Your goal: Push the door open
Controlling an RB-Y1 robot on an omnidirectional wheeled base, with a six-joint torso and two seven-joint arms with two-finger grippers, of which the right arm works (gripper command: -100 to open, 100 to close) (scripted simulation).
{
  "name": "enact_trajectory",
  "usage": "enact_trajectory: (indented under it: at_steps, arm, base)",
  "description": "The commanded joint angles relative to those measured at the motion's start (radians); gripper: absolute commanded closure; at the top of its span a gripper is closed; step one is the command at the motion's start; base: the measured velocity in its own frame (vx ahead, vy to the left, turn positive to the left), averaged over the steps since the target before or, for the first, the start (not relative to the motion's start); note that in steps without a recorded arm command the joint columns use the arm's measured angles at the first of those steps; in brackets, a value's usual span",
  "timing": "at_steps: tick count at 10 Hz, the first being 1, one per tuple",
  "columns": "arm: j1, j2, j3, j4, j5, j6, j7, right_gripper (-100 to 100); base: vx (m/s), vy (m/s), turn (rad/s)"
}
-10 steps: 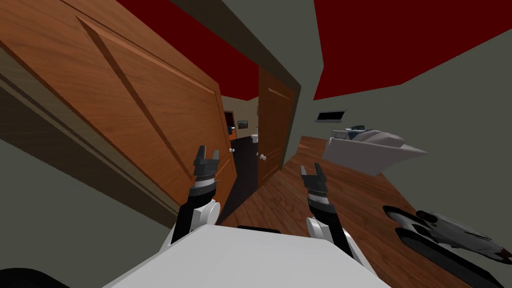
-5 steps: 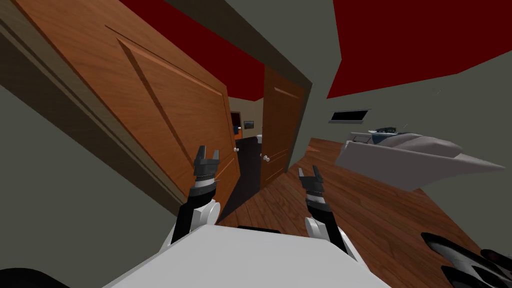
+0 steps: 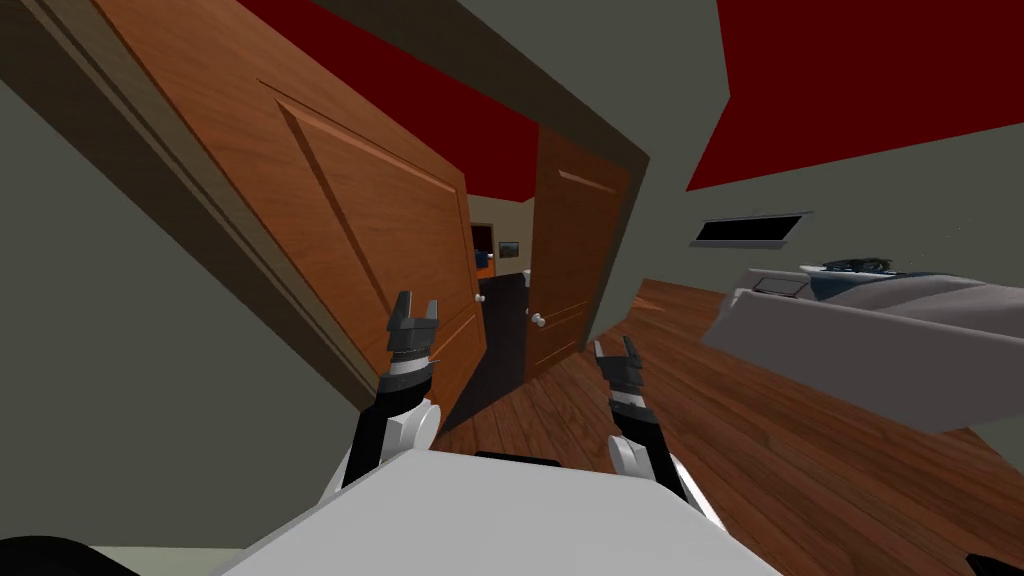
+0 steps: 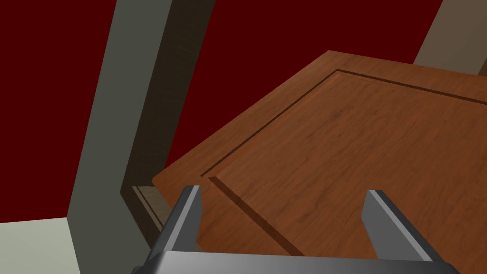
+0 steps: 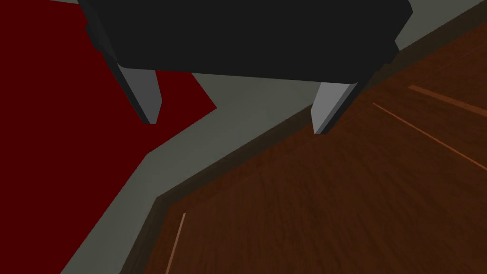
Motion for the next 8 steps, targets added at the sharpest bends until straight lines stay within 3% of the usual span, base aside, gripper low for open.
enact_trajectory:
  at_steps: [1,8]
  arm:
    - [-0.018,-0.004,-0.005,0.043,-0.01,-0.003,-0.044,-100]
    - [-0.075,-0.014,-0.018,0.214,-0.054,-0.018,-0.224,-100]
  base:
    - [0.026,-0.091,0.217]
    - [0.029,-0.098,0.208]
